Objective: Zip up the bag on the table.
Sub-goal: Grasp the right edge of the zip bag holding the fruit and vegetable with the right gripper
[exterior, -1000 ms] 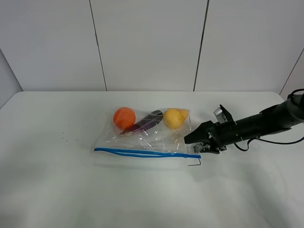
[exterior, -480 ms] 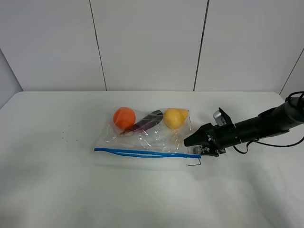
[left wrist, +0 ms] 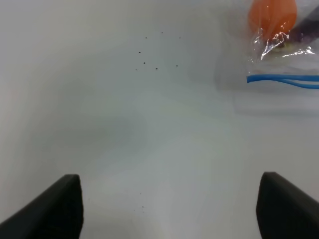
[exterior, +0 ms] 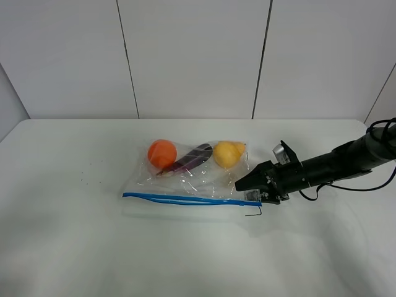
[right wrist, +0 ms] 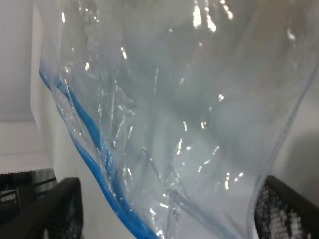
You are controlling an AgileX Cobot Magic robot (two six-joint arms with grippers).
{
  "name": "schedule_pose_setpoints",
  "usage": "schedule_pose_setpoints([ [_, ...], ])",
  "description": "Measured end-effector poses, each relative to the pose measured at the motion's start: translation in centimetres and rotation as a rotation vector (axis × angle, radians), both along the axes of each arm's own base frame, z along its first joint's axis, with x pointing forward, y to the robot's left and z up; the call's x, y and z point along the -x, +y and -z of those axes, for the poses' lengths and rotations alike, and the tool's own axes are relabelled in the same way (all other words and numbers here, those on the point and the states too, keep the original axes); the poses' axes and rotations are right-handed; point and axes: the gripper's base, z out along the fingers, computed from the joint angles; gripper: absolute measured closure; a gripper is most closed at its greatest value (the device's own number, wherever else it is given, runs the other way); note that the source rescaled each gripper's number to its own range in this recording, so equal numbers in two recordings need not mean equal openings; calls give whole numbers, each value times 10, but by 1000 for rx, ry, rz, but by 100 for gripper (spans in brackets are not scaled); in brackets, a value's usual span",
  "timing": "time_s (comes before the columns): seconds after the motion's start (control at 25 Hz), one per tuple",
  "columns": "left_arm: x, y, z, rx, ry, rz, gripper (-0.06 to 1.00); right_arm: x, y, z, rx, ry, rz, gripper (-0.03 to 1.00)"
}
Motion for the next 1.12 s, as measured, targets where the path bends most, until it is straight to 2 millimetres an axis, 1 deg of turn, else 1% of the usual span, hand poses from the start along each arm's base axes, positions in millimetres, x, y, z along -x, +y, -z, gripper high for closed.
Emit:
schedule_pose_setpoints([
  [0.08, 0, 0, 0, 0, 0, 0, 2, 0, -1, 0, 0, 0, 3, 19],
  [0.16, 0, 0, 0, 0, 0, 0, 2, -1, -3, 0, 0, -1, 8, 23],
  [0.36, 0, 0, 0, 0, 0, 0, 2, -1, -3, 0, 1, -1, 8, 40],
  [0.56, 0, 0, 0, 0, 0, 0, 2, -1, -3, 0, 2, -1, 9, 65],
  [0.64, 0, 0, 0, 0, 0, 0, 2, -1, -3, 0, 2, -1, 9, 70],
  [0.8, 0, 0, 0, 0, 0, 0, 2, -1, -3, 0, 3, -1, 7, 73],
  [1.12, 0, 0, 0, 0, 0, 0, 2, 0, -3, 1, 9, 3, -1, 73],
])
